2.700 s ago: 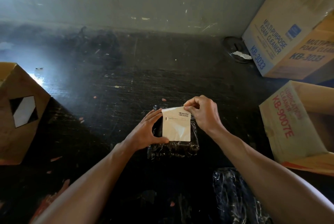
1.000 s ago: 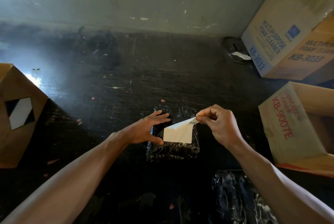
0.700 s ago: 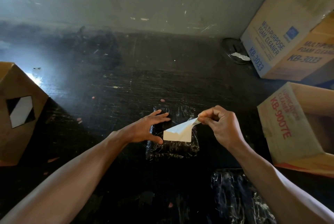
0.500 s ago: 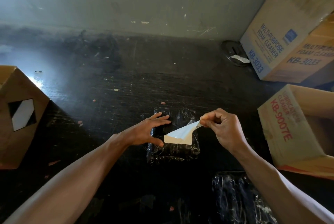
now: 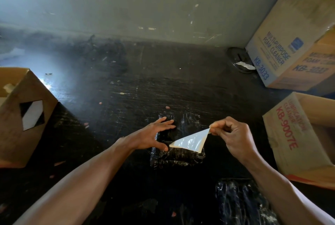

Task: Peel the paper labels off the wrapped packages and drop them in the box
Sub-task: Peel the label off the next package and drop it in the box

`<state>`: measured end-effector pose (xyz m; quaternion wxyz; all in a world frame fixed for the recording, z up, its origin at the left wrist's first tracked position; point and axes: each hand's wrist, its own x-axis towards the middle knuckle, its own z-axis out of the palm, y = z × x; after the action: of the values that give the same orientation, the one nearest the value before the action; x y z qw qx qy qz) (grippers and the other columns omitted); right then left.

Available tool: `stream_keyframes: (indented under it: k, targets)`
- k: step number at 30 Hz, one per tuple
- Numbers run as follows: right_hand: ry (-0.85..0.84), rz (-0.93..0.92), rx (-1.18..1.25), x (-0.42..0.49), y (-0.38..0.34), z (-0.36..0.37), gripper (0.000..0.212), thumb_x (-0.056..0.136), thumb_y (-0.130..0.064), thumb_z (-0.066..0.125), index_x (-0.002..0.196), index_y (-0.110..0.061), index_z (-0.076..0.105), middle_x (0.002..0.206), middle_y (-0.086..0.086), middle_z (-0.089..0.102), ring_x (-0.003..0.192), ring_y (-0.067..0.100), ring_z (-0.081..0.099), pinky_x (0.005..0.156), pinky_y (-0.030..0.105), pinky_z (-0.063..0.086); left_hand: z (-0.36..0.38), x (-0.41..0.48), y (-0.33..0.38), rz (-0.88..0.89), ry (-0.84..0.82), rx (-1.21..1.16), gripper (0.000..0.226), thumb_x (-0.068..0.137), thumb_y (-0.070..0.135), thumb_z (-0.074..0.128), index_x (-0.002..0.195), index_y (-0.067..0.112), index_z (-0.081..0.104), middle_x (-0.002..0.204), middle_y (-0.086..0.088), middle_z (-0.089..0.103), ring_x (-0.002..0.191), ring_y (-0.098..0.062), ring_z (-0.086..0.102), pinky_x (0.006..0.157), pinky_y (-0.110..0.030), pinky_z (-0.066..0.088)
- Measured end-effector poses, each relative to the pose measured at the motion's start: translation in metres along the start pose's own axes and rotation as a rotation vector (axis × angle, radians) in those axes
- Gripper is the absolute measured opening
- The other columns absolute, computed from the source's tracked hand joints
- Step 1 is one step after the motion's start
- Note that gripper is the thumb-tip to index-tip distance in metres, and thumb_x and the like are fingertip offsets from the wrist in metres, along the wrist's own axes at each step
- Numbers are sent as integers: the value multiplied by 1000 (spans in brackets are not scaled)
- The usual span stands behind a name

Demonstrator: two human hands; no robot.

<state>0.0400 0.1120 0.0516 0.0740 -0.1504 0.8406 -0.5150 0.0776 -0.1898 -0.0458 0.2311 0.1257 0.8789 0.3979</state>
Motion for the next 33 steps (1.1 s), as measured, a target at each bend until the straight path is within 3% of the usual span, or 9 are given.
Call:
stream_keyframes:
  k: [6, 11, 18, 21, 23, 28, 31, 33]
  targets:
    - [-7, -13, 20, -1, 2, -2, 12, 72, -20, 76, 84, -20, 76, 88, -6, 74, 84, 12, 74, 80, 29, 60, 2, -1, 0, -2, 2, 14, 88, 80, 42, 76, 152, 39, 26, 154, 33, 3, 142, 6, -15, 119, -49, 5]
    - [-8, -9, 18, -9, 2, -2, 17, 78, -1, 78, 81, -17, 76, 87, -6, 74, 82, 9, 73, 79, 22, 59, 1, -1, 3, -1, 2, 37, 88, 81, 39, 76, 153, 37, 25, 156, 29, 3, 142, 6, -15, 119, -48, 3]
    - [6, -3, 46, -15, 3, -7, 16, 80, 1, 76, 81, -15, 77, 85, -3, 73, 82, 7, 71, 78, 19, 57, 2, -1, 6, -12, 8, 55, 90, 80, 39, 77, 154, 33, 26, 160, 22, 6, 141, 6, -16, 120, -49, 2]
    - [208, 2, 48, -6, -11, -43, 21, 85, 0, 72, 85, -21, 74, 83, -6, 75, 85, 0, 70, 81, 16, 54, -1, -6, 3, -10, 6, 53, 92, 79, 38, 78, 154, 32, 25, 159, 24, 5, 141, 6, -15, 119, -46, 2]
    - [321, -28, 14, 8, -25, -88, 18, 86, -7, 74, 87, -24, 74, 88, -9, 76, 91, 5, 71, 86, 23, 58, -1, -6, 6, -8, 1, 28, 93, 79, 37, 79, 154, 32, 25, 159, 24, 6, 141, 6, -15, 117, -40, 3]
    - [269, -74, -176, 6, -34, -118, 9, 87, -9, 75, 92, -15, 74, 93, -10, 74, 93, 1, 70, 78, 12, 55, -1, 0, 16, -7, 3, 47, 93, 77, 40, 80, 153, 32, 28, 159, 23, 8, 143, 4, -12, 118, -38, 7]
    - [298, 33, -109, 1, -15, -112, 8, 86, -13, 77, 92, -19, 75, 97, -7, 75, 95, 10, 72, 85, 30, 60, 2, -4, 24, -37, 44, 26, 94, 76, 42, 80, 153, 34, 26, 152, 24, 10, 141, 1, -4, 119, -41, 11]
    - [305, 94, -97, 1, -2, -114, 10, 85, -16, 79, 91, -23, 76, 96, -6, 76, 94, 14, 73, 88, 40, 60, 6, -5, 34, -48, 96, -5, 93, 75, 52, 77, 152, 38, 26, 157, 15, 15, 144, -4, 2, 120, -46, 14]
